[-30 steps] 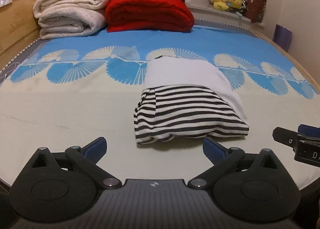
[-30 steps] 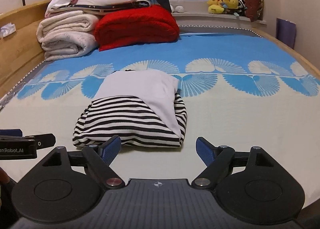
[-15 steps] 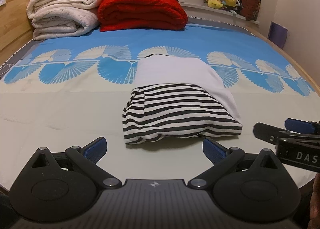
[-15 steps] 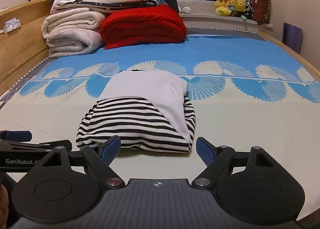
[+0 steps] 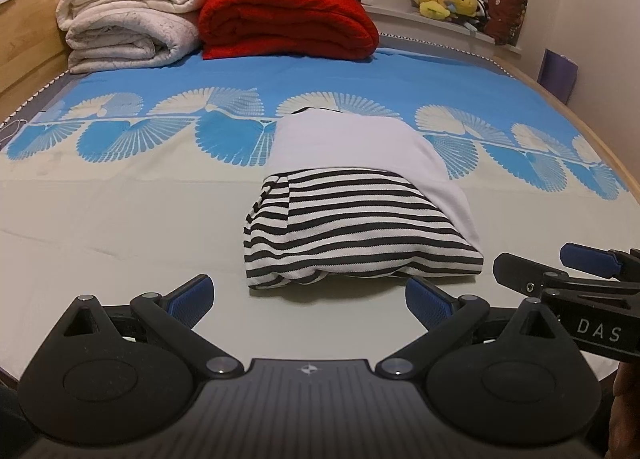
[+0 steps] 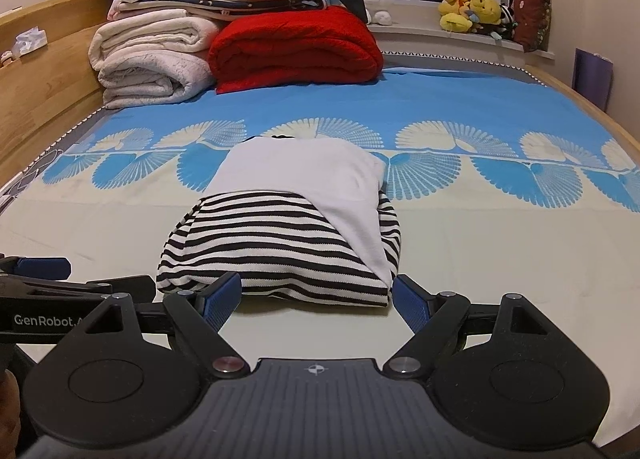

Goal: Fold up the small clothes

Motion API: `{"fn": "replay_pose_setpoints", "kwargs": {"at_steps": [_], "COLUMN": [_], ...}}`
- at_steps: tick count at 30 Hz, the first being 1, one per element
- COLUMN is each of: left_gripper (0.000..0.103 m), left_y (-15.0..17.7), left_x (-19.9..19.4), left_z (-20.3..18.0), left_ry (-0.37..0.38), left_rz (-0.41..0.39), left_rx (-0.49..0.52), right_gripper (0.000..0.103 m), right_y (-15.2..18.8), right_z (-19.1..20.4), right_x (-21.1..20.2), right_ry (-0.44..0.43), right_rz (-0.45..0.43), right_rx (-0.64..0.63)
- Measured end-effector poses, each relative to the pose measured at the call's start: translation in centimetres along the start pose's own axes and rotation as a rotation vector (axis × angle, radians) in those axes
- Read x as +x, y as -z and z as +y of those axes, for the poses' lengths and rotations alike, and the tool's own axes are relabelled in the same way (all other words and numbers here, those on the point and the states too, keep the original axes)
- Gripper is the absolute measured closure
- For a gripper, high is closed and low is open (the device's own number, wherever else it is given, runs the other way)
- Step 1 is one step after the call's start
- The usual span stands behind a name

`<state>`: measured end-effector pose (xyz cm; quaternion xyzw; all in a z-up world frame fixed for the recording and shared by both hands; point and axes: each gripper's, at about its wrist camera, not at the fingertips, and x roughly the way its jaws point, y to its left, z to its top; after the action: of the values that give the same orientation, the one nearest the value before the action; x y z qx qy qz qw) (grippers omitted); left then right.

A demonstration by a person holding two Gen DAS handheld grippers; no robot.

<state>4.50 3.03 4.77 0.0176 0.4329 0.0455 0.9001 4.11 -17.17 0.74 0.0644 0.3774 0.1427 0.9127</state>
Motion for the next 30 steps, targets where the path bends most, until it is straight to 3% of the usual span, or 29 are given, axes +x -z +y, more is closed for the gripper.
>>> {"fn": "replay_pose_setpoints", "kwargs": {"at_steps": [30], "left_gripper": [0.001], "left_y": [0.30], "left_x": [-0.07], "left_z": [-0.10], "left_ry": [0.014], "left_rz": [0.004], "left_rx": [0.007], "right_gripper": [0.020], "right_y": [0.18], "right_z": [-0.03], "right_x": [0.27], "right_ry": [0.014], "right_rz": [0.005], "right_rx": [-0.005]}}
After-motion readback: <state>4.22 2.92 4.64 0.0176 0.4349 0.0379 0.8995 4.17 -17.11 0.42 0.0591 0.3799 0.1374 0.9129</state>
